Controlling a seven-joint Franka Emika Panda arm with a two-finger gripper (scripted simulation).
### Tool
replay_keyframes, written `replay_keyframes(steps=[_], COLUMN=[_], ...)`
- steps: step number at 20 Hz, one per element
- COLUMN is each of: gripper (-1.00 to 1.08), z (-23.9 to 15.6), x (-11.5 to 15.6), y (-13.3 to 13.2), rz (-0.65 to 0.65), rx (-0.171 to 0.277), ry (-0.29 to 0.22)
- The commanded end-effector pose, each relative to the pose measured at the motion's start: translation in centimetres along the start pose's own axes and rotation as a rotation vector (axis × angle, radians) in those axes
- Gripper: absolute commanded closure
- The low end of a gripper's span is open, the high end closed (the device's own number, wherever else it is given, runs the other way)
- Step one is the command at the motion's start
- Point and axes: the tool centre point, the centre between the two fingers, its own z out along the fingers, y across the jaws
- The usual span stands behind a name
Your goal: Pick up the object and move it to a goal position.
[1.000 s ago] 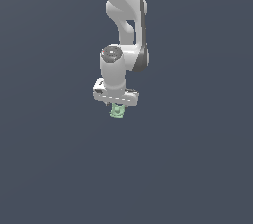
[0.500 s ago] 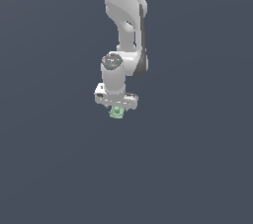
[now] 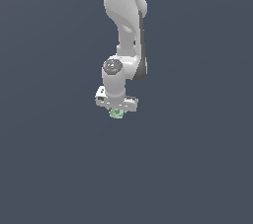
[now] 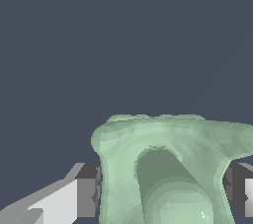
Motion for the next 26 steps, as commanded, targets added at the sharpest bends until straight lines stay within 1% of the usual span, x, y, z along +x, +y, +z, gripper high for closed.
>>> replay_keyframes(steps=[1,10,14,20,26], gripper=[1.08,1.08,1.08,1.08,1.08], z=[0.1,-0.1,-1.1,-4.2,-9.1], x=[0.0,0.0,0.2,0.9,2.1], y=[0.0,0.0,0.3,1.2,2.6], rz=[0.0,0.0,0.0,0.0,0.0], rx=[0.0,0.0,0.0,0.0,0.0], ry=[-0.001,0.0,0.0,0.0,0.0])
